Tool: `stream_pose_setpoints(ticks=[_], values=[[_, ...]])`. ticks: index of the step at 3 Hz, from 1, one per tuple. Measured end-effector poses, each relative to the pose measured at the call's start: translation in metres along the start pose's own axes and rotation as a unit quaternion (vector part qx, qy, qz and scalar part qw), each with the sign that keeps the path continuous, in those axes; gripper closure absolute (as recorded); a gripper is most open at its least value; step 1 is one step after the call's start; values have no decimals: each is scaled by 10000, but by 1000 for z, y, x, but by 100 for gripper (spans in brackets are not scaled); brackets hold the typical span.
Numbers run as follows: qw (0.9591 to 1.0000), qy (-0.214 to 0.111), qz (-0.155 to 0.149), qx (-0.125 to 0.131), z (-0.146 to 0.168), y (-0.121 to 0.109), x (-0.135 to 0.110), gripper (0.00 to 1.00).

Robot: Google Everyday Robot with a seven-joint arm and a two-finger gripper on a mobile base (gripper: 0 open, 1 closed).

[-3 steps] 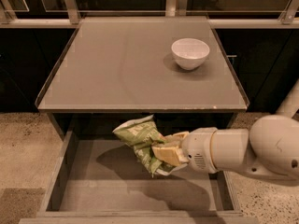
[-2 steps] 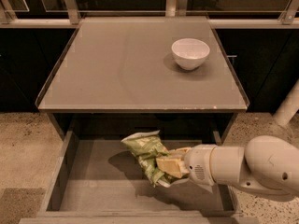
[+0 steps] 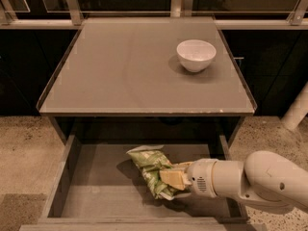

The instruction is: Place green jalapeno chip bag into top drawer

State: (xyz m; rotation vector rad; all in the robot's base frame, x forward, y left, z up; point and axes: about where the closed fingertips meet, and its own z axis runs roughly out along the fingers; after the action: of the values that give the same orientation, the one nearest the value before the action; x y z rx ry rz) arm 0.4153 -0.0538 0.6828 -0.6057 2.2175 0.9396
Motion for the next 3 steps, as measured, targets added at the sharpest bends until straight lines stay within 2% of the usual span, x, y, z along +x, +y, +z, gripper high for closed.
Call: stream_pose_setpoints(ticks=[3], values=[[10000, 0, -1, 0, 0, 0, 0, 11]])
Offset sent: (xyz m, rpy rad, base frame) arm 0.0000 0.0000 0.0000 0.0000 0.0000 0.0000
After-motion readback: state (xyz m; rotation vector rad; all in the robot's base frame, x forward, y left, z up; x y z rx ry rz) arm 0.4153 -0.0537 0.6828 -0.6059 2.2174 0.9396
